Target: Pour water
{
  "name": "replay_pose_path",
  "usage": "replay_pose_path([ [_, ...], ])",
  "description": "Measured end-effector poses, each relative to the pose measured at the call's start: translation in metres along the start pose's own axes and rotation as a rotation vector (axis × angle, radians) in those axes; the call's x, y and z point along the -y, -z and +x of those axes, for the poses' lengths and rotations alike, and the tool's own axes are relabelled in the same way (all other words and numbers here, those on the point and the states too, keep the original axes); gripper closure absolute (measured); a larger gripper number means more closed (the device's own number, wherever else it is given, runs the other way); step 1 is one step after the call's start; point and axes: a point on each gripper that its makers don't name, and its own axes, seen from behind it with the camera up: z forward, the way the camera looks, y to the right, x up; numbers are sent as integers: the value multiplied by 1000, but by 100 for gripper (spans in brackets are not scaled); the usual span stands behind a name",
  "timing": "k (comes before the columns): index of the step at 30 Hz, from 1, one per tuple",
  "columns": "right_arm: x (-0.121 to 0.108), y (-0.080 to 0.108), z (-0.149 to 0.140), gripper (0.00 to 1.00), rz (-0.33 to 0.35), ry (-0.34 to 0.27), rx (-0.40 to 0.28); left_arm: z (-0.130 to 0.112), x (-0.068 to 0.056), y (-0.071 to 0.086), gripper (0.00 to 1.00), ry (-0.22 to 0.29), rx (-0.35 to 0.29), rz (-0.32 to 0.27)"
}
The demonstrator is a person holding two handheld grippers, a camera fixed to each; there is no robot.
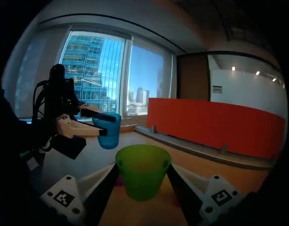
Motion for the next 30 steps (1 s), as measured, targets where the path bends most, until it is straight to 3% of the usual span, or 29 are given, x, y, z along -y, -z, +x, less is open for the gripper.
replay_pose_path([
  [22, 33, -19, 7, 10, 89, 8, -6, 55, 12, 4, 14, -230, -54, 64],
  [30, 40, -25, 9, 10, 107, 4, -7, 69, 16, 3, 14, -291, -68, 74],
])
